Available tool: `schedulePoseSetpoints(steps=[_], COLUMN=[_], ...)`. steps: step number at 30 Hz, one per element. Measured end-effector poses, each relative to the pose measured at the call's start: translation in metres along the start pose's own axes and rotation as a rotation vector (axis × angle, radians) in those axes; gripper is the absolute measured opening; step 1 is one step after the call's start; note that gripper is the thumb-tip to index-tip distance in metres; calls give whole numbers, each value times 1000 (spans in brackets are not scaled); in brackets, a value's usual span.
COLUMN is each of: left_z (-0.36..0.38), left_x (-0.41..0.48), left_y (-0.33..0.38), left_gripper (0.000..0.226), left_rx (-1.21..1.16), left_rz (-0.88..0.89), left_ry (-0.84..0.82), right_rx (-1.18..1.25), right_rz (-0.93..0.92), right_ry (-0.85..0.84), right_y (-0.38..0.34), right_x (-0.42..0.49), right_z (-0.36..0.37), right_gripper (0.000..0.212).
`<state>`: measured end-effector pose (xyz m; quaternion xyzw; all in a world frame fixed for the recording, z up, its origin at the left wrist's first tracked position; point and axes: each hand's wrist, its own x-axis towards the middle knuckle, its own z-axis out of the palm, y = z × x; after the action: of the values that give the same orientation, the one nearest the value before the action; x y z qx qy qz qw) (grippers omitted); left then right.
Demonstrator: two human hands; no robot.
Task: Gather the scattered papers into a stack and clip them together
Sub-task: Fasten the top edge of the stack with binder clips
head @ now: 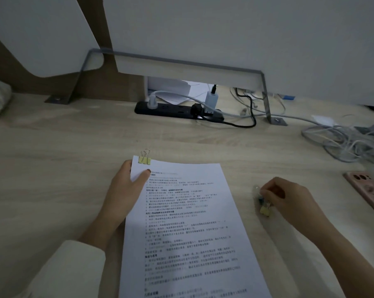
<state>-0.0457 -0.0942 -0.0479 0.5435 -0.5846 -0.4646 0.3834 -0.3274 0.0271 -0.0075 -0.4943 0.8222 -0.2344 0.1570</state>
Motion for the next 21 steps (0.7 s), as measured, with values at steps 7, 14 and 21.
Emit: schedulePoseSetpoints(steps=[7, 14, 21], left_z=[-1, -1, -2], left_x=[1, 0, 1], left_y=[-2, 1, 4], left_gripper=[17, 14, 27], left_rx=[13, -35, -202], left_rz=[-12, -12, 26], left_ry=[-5, -3, 17], right_rx=[-95, 211, 434], right_rz=[-1, -121, -201], right_ry=[73, 25, -367], right_y=[-8, -69, -135], right_x=[7, 8, 23], right_z=[-10, -9, 41], right_gripper=[19, 20, 22])
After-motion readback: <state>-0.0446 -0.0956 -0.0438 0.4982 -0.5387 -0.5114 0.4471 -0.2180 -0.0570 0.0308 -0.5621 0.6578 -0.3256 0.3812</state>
